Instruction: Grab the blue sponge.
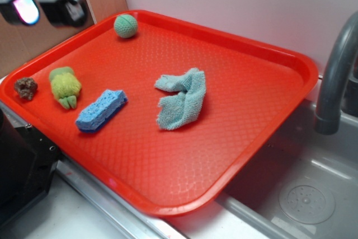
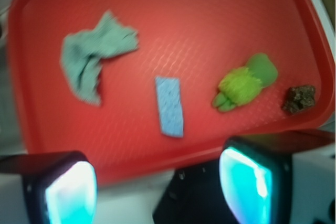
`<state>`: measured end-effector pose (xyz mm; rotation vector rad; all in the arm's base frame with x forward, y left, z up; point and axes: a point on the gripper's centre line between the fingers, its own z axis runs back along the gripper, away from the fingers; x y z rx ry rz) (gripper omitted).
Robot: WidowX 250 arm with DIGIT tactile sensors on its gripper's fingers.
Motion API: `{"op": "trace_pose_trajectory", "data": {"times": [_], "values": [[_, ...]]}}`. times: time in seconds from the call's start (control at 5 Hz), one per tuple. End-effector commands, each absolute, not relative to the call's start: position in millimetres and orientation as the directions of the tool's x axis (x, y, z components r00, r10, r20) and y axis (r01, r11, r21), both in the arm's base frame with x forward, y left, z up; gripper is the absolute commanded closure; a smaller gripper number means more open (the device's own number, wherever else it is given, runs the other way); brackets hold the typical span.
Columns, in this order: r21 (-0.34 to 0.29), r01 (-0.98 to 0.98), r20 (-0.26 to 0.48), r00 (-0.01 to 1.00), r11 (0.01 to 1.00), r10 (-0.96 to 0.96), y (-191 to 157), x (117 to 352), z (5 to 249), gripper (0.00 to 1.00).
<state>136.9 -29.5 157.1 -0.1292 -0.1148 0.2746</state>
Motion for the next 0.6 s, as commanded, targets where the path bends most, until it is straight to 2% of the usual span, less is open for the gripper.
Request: {"op": "trace_pose_trajectory", "data": {"times": [0.0,0.2,0.4], "values": [[-0.125,-0.274,0.023,0.960,0.954,0.279,-28,160,78,0.00],[-0.111,-0.188,-0.021,0.982,0.976,0.186,-19,167,61,0.00],[-0.111,-0.188,-0.021,0.982,0.976,0.186,-19,167,61,0.00]]}}
